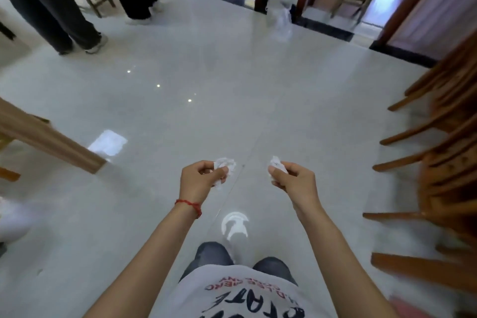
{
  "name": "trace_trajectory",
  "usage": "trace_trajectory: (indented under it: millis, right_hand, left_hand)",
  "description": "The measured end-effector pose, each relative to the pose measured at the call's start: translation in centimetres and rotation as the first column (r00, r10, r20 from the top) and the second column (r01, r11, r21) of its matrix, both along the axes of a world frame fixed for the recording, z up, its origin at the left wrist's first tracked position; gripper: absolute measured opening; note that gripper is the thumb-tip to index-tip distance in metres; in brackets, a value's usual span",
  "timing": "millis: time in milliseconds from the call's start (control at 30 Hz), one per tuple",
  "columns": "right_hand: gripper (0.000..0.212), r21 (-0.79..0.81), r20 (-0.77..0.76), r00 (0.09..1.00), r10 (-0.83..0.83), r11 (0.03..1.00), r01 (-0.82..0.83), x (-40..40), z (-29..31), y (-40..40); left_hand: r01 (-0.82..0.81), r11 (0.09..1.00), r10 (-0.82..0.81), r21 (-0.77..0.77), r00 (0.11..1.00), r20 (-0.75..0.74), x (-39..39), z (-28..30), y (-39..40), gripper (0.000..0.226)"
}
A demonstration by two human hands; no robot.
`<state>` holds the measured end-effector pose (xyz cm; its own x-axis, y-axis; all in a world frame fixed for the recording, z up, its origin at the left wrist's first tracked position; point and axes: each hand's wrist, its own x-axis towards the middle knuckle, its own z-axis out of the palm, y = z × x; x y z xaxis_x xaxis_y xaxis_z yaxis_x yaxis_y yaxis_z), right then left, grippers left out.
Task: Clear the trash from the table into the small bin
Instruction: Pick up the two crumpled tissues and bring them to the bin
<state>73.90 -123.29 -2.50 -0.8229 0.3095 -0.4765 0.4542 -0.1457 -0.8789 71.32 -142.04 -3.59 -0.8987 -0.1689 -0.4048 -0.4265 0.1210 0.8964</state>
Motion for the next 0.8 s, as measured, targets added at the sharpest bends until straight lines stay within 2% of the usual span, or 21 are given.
trace_trajectory:
  millis: [167, 367, 667, 800]
  right_hand:
    - [0.007, -0.001, 0.006, 0.98, -0.197, 0.98, 0.197, 0.2, 0.0, 2.0]
    - [0.008, 0.009, 0.008, 0.938, -0.347, 0.938, 0.347, -0.9, 0.0, 4.4]
    - [0.014, -0.033, -0.007, 0.914, -0.406, 0.914, 0.405, -7.6, -1.0, 10.3]
    - [0.012, -0.081, -0.013, 0.912, -0.41, 0.91, 0.407, -12.4, -1.0, 14.5]
  left_hand:
    - [0.19, 0.982, -0.19, 0.003, 0.982, -0.015, -3.4, -0.1, 2.4, 0.009]
    - [0.324, 0.945, -0.324, 0.035, 0.946, 0.002, -7.3, -0.6, 6.0, 0.011]
    - [0.402, 0.916, -0.401, 0.02, 0.916, -0.019, -14.9, -1.4, 13.2, 0.005]
    - [0.395, 0.919, -0.395, -0.002, 0.918, -0.029, -19.8, -1.6, 17.4, 0.018]
